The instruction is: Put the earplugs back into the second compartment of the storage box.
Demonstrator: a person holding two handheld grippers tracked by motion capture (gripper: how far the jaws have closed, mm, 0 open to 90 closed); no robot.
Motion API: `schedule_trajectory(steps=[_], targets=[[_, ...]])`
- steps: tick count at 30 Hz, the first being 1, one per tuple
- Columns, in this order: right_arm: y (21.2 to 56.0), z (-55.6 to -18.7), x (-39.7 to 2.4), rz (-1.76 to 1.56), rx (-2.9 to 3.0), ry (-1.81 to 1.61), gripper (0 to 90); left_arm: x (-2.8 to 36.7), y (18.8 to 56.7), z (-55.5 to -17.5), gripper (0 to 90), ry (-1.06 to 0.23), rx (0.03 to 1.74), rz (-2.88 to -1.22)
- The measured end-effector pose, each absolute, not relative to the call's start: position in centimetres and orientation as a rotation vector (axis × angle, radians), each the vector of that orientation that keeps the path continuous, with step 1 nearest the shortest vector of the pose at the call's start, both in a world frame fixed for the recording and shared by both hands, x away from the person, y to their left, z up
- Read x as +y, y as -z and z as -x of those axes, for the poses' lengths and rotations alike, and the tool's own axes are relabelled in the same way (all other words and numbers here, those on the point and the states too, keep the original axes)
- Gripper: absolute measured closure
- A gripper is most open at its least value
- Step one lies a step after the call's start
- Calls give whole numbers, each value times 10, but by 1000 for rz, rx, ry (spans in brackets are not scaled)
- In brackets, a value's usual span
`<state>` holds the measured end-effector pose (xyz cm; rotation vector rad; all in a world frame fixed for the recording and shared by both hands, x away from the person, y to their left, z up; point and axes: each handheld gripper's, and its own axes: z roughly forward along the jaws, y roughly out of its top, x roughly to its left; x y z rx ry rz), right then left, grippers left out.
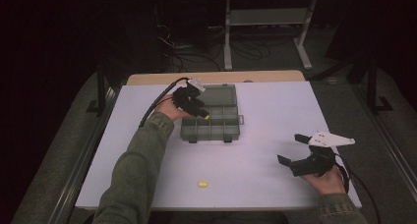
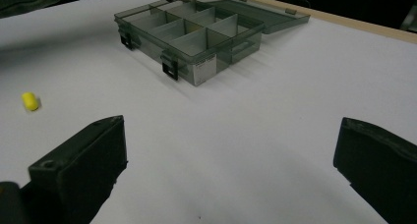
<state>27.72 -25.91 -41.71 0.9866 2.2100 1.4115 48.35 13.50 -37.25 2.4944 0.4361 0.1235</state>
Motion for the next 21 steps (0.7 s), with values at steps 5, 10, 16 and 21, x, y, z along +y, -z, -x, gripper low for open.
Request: schedule_trajectory(steps=[5,10,16,21], targets=[[417,-277,-259,-982,2209,-1408,0,136,364,-474,296,-14,405,-2444],[417,-277,-259,-981,2211,-1407,0,131,356,-457,210,-52,344,-2447],[417,-277,-258,-980,2215,-1406,0,130,353,-444,117,-55,321,-2424],[417,-277,-258,-980,2212,-1407,0,129,353,-434,26,-93,318,-2436]])
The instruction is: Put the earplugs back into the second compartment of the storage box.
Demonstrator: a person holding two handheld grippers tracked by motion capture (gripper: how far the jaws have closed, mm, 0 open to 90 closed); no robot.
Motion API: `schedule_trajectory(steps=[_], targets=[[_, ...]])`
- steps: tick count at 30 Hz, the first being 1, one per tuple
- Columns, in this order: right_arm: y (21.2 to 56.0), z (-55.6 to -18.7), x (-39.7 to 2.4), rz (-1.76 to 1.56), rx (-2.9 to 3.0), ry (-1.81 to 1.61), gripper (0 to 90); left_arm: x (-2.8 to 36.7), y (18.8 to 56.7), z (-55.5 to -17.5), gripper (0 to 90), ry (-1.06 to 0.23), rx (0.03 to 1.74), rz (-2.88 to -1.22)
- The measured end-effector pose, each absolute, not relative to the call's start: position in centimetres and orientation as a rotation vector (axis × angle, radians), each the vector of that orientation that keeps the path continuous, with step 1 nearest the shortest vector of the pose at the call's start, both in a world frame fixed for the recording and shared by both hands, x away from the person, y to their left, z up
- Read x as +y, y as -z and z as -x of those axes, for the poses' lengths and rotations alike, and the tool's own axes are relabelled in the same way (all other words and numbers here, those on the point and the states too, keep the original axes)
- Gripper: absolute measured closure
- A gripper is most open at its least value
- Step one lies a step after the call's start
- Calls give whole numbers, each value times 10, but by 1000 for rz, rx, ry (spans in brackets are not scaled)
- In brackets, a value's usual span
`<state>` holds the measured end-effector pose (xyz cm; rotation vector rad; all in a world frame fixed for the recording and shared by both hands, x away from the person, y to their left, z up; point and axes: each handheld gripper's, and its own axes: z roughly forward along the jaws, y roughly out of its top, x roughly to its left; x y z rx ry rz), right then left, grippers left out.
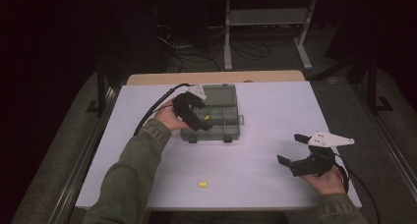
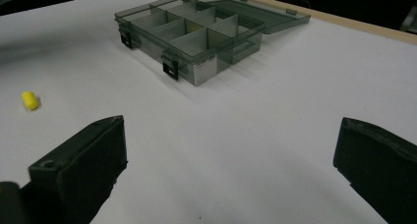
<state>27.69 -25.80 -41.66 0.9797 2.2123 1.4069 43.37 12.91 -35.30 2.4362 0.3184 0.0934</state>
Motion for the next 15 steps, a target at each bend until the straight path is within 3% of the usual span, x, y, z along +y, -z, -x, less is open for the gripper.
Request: schedule_trajectory(steps=[15], targets=[[416,-277,-258,-977,2215,-1408,0,133,355,-393,0,-90,276,-2381]])
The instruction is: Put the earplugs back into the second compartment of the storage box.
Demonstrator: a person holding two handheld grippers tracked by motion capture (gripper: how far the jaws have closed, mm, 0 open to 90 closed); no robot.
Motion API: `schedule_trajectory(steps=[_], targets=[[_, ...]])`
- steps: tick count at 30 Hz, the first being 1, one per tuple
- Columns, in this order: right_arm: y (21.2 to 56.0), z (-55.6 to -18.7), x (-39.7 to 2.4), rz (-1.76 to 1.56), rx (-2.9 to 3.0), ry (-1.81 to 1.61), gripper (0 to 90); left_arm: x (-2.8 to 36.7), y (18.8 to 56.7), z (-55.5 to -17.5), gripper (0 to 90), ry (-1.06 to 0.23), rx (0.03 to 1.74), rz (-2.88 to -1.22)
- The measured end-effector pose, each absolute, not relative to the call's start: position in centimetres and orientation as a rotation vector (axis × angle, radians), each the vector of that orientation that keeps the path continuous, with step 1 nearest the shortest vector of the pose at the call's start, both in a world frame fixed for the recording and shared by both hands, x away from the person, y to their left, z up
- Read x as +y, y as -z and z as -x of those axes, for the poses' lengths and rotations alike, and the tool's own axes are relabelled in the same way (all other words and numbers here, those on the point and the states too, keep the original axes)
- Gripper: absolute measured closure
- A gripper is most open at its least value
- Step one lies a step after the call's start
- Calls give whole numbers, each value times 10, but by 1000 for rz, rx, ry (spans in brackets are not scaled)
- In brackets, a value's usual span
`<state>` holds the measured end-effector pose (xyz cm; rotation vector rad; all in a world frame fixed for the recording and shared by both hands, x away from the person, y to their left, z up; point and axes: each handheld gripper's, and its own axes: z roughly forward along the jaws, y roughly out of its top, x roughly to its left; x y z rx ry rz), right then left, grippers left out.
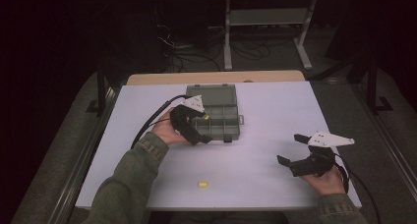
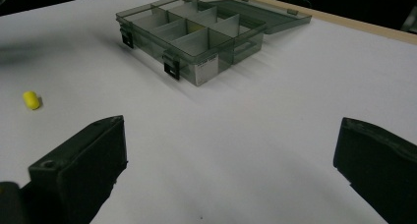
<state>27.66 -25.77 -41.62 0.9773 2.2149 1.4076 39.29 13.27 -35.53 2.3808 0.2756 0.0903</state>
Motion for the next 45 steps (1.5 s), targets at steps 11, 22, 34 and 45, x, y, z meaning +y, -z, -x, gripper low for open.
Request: schedule_trajectory(steps=[11,22,34,45], targets=[[416,-277,-257,-978,2216,-1406,0,132,365,-362,0,-82,204,-2403],[418,-277,-256,-976,2230,-1391,0,133,380,-337,0,-38,169,-2450],[417,-277,-256,-975,2226,-1393,0,129,398,-314,0,31,138,-2513],[417,-276,-256,-977,2228,-1389,0,134,414,-305,58,57,118,-2556]])
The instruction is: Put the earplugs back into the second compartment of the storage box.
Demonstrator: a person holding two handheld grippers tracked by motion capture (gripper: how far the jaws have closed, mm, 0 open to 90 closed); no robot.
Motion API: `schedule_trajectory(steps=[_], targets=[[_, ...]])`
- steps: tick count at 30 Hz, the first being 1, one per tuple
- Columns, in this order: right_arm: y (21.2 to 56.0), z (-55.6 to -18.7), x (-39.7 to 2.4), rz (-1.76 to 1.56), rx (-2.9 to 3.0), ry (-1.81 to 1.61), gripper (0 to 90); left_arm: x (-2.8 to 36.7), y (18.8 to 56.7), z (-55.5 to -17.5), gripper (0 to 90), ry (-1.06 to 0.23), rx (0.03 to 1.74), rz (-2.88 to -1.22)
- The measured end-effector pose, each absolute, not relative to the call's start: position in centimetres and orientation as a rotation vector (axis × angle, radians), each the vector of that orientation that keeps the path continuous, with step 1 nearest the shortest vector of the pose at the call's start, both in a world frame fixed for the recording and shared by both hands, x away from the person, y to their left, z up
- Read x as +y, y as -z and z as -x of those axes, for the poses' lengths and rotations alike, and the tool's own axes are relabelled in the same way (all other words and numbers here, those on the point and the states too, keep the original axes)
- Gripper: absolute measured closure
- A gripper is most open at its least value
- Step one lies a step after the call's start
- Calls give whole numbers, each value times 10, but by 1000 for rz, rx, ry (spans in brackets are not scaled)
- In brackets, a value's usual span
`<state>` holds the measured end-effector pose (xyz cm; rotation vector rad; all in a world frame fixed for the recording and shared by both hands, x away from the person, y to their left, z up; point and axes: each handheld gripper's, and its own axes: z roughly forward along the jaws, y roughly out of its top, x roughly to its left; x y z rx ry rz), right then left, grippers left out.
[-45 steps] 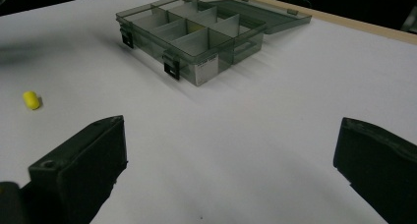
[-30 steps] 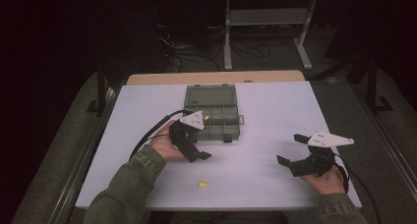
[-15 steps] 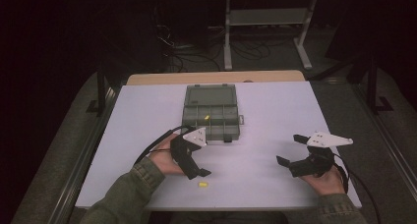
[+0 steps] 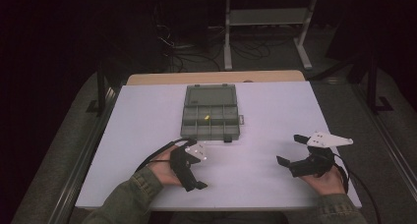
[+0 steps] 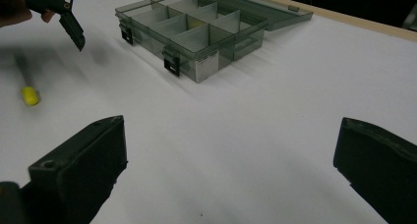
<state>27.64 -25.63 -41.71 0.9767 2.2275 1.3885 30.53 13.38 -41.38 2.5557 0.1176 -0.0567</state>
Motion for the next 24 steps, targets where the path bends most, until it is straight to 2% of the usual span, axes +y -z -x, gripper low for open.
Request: schedule_trajectory(steps=[7,11,13,14,16,17,18,21,22,24], targets=[[417,-276,-256,-976,2230,-1390,0,136,418,-299,160,106,66,-2559],[417,-276,-256,-976,2229,-1390,0,135,420,-296,269,122,30,-2565],[417,-276,-256,-978,2229,-1391,0,135,421,-295,340,137,15,-2576],[417,-276,-256,-977,2230,-1390,0,135,422,-294,427,129,6,-2583],[417,-276,-256,-977,2230,-1390,0,135,423,-294,460,116,-6,-2594],[417,-276,-256,-977,2230,-1389,0,134,424,-293,544,122,-13,-2595],[417,-276,-256,-977,2230,-1389,0,134,424,-293,544,125,-19,-2594],[417,-276,-256,-978,2229,-1390,0,134,424,-293,658,130,-39,-2608],[417,-276,-256,-978,2229,-1390,0,133,425,-293,658,135,-45,-2613],[417,-276,-256,-977,2229,-1388,0,133,426,-293,714,125,-59,-2623]])
